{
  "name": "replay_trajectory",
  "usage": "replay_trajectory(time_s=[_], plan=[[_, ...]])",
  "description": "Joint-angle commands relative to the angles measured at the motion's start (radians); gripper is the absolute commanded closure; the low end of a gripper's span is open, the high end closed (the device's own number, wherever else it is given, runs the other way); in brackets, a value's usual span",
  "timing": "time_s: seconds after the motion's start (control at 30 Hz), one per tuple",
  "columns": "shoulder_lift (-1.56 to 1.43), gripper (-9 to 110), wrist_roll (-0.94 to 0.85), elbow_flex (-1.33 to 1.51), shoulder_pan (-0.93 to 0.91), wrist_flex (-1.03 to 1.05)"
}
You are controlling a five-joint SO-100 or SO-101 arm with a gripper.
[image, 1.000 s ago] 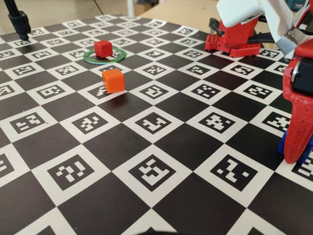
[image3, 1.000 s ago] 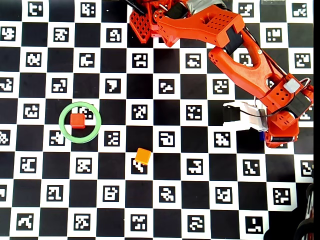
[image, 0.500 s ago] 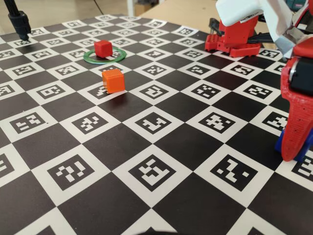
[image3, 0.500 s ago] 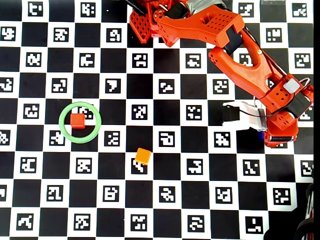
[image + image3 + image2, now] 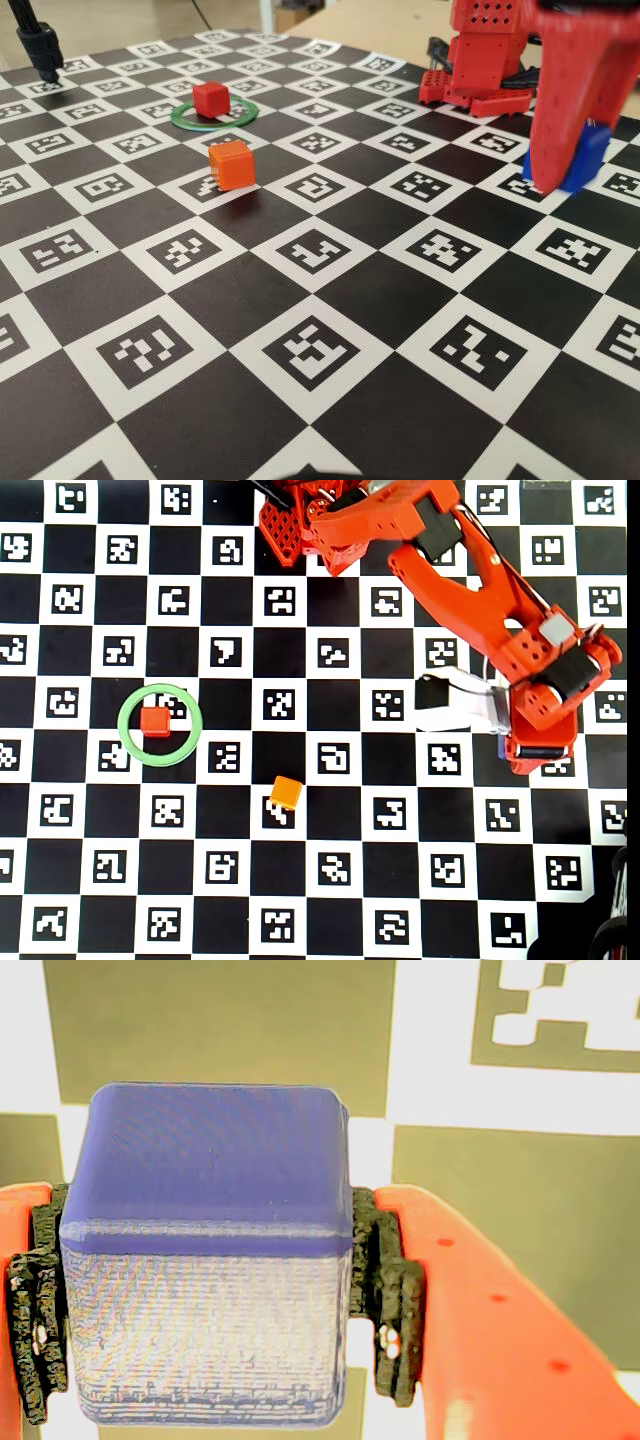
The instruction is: Grab the red cube then put it in the green circle then put the blue cube on top and finally the orange cube on top
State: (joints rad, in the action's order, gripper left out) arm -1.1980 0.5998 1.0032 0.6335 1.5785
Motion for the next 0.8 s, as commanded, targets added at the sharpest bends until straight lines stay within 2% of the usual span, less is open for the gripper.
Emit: replay_trajectory(time_s=[0.0,0.3,0.57,0.77], plan=[[-0.202,100,-0.077,-0.014,-0.034,0.080],[-0.339,100,-0.261,0.046,-0.249,0.242],[-0.492,100,-0.472,0.160,-0.540,0.249],[-0.495,100,-0.667,0.212,-0.749,0.249]])
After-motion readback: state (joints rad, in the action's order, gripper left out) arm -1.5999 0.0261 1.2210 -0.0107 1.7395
